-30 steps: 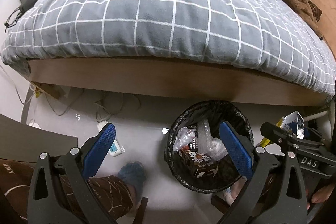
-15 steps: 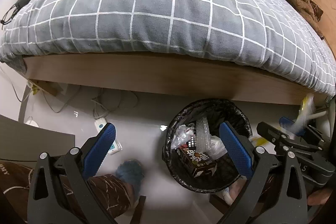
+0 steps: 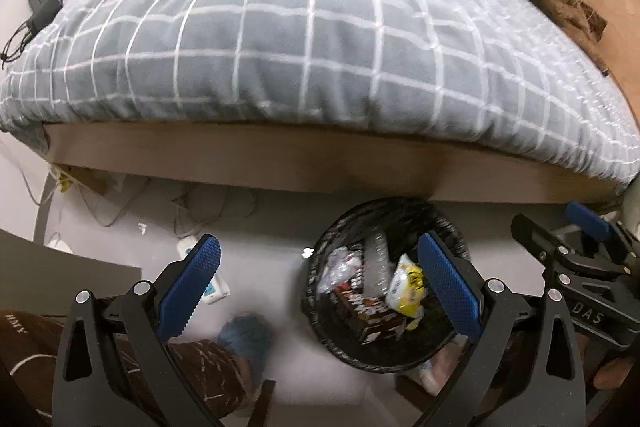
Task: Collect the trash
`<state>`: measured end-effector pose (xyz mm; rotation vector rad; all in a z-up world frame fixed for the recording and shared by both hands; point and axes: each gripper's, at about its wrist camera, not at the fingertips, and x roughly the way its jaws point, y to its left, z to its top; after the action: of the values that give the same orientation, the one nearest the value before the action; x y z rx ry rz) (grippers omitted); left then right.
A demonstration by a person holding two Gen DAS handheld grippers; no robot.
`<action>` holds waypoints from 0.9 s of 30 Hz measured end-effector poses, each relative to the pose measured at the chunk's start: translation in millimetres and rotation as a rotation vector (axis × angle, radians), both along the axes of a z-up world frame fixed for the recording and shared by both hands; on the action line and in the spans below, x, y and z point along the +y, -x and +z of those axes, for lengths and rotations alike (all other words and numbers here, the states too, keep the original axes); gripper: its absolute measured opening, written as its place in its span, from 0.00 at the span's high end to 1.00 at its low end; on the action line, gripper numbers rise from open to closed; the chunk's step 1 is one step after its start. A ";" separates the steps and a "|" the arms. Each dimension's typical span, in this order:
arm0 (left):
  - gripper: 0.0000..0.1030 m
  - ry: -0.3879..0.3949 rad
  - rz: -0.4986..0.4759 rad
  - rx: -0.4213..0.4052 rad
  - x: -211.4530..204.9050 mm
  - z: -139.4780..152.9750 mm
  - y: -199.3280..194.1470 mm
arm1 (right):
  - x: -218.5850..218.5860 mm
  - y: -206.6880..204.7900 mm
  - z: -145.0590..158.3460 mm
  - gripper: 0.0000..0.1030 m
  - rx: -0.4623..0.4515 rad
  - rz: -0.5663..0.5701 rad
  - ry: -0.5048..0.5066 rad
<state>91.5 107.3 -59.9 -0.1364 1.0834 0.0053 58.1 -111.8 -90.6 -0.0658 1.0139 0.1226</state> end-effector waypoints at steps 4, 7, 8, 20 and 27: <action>0.06 -0.005 -0.052 -0.059 -20.2 30.6 6.9 | -9.9 11.8 39.4 0.07 -0.099 -0.016 0.018; 0.06 0.000 -0.070 -0.114 -31.2 60.8 17.2 | -22.7 23.7 74.0 0.07 -0.165 -0.050 0.005; 0.06 0.001 -0.073 -0.132 -33.7 69.9 20.4 | -26.2 28.4 85.1 0.07 -0.186 -0.059 0.002; 0.06 -0.050 -0.103 -0.321 -57.1 169.3 79.5 | -60.2 106.0 182.4 0.07 -0.375 -0.111 -0.006; 0.06 -0.066 -0.097 -0.338 -53.7 174.7 95.7 | -59.8 124.1 186.0 0.07 -0.375 -0.104 -0.012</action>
<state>-4.2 53.7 114.7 -0.0235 0.7504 -0.0672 -66.0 -171.6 95.3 -0.0233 0.6406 0.0190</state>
